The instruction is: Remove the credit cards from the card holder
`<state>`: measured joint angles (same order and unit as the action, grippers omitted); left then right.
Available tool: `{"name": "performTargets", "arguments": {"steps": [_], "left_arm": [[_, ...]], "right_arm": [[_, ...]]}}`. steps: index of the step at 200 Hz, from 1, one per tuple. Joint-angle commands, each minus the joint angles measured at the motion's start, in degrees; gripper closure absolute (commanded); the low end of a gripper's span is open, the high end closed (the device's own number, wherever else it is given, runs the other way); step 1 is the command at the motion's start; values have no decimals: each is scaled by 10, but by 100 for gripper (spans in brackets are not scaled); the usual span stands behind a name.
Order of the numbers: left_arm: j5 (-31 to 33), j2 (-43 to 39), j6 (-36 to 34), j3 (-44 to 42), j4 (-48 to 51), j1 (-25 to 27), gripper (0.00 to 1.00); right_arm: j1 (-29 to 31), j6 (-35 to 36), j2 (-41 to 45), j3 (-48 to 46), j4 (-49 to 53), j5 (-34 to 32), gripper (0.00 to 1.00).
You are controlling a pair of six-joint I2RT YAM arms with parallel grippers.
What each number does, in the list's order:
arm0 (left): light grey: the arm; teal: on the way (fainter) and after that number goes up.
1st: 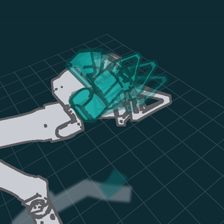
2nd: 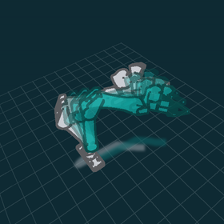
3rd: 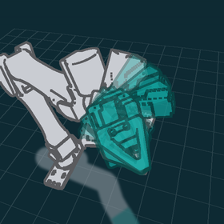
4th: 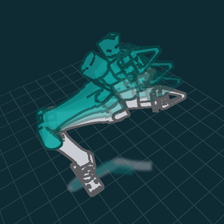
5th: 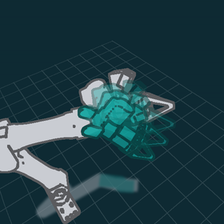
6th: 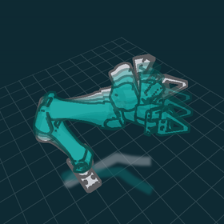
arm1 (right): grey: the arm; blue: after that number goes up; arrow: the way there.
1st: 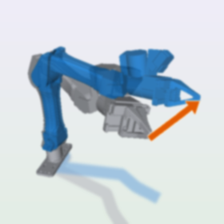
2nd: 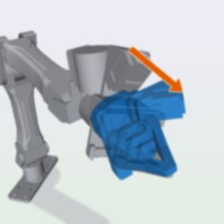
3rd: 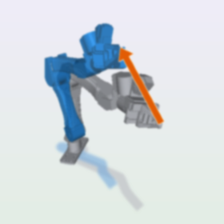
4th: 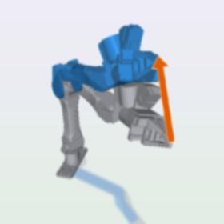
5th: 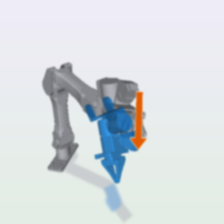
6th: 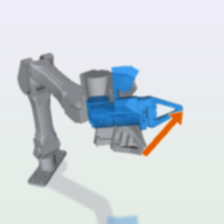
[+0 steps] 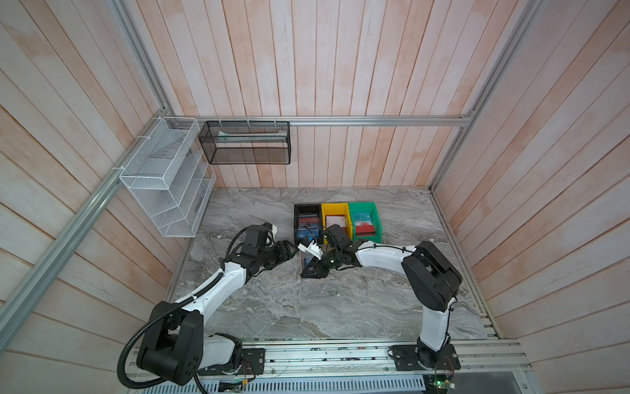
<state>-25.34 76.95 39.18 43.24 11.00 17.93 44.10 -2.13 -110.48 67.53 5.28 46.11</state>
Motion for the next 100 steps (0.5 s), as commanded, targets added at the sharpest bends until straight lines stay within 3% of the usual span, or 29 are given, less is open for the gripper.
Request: {"name": "performTargets", "arguments": {"steps": [1,66,100], "left_arm": [[-22,23,8,-12,-33,-1,36],[-18,81,3,16,-40,11,36],[-22,118,3,27,-47,17,43]], "right_arm": [[0,3,-11,7,-11,20,72],[-1,12,-22,10,-4,26,72],[-2,14,-22,9,-4,26,72]]}}
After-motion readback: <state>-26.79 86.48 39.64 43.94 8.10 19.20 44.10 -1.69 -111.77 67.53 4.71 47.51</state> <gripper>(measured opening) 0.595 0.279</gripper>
